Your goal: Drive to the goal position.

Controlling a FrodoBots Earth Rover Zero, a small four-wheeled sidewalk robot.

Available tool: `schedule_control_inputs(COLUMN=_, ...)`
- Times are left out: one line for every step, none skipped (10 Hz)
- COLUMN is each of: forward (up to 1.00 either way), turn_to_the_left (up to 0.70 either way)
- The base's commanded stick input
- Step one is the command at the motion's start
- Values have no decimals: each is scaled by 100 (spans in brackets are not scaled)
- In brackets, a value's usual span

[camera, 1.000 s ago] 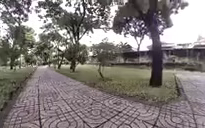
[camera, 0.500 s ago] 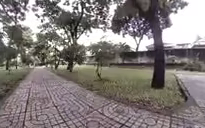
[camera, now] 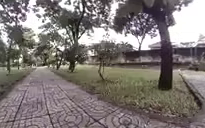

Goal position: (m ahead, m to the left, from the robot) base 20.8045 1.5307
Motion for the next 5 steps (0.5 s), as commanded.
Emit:
schedule_control_inputs(forward=50, turn_to_the_left=0)
schedule_control_inputs(forward=50, turn_to_the_left=0)
schedule_control_inputs(forward=50, turn_to_the_left=0)
schedule_control_inputs(forward=50, turn_to_the_left=0)
schedule_control_inputs(forward=50, turn_to_the_left=0)
